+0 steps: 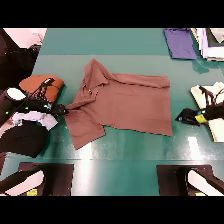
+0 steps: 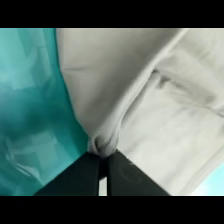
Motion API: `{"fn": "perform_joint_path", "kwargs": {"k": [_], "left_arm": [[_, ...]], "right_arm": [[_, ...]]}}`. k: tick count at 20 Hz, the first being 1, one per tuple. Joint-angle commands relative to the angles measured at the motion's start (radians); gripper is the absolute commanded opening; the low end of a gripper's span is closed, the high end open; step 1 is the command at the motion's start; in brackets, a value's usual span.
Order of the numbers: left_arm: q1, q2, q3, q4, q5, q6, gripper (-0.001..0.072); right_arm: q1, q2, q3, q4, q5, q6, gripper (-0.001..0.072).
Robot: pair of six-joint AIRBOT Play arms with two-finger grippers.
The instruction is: Fold the shirts.
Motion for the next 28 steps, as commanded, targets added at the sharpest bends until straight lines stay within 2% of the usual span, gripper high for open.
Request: {"fn": "perform_joint_path", "kwargs": {"k": [1,3,8,9,10,12,13,16,19,22,26,28], "left_arm": [[-0.001,0.002,0.014,-0.046,-0.011,0.0,0.0028],[-0.001,0.002,0.014,-0.055,0.0,-0.001,0.0028],[-0.001,0.002,0.014,-0.056,-0.008,-0.001,0.0028],[-0.001,0.002,0.014,-0.058,-0.009,-0.001,0.0028],[-0.001,0.002,0.014,-0.058,-0.01,-0.001,0.0028],[-0.001,0.002,0.014,-0.058,-0.023,-0.01,0.0028],[0.0,0.002,0.014,-0.059,-0.039,-0.034,0.0027],[0.0,0.037,0.027,-0.098,-0.086,-0.115,0.0026],[0.0,0.146,0.161,-0.13,-0.086,-0.19,0.0026],[0.0,0.229,0.434,-0.156,-0.088,-0.295,0.0027],[0.0,0.262,0.871,-0.2,-0.047,-0.297,0.0028],[0.0,0.269,1.074,-0.199,0.007,-0.297,0.0028]], "right_arm": [[-0.098,0.0,-0.142,0.067,-0.007,-0.034,0.0453],[-0.105,0.0,-0.199,0.134,-0.023,-0.073,0.0451],[-0.04,0.0,-0.232,0.155,-0.088,-0.074,0.0449],[-0.025,0.0,-0.232,0.155,-0.096,-0.074,0.0426],[-0.01,-0.002,-0.232,0.156,-0.1,-0.073,0.0385],[0.027,-0.021,-0.232,0.155,-0.09,-0.073,0.0221],[0.044,-0.034,-0.232,0.154,-0.087,-0.073,0.0033],[0.066,-0.022,-0.185,0.156,-0.05,-0.072,0.0016],[0.065,0.087,0.007,0.154,0.007,-0.024,0.0016],[0.063,0.2,0.314,0.153,-0.042,0.046,0.0016],[0.063,0.261,0.746,0.144,-0.152,0.061,0.0016],[0.063,0.259,0.942,0.131,-0.157,0.061,0.0016]]}}
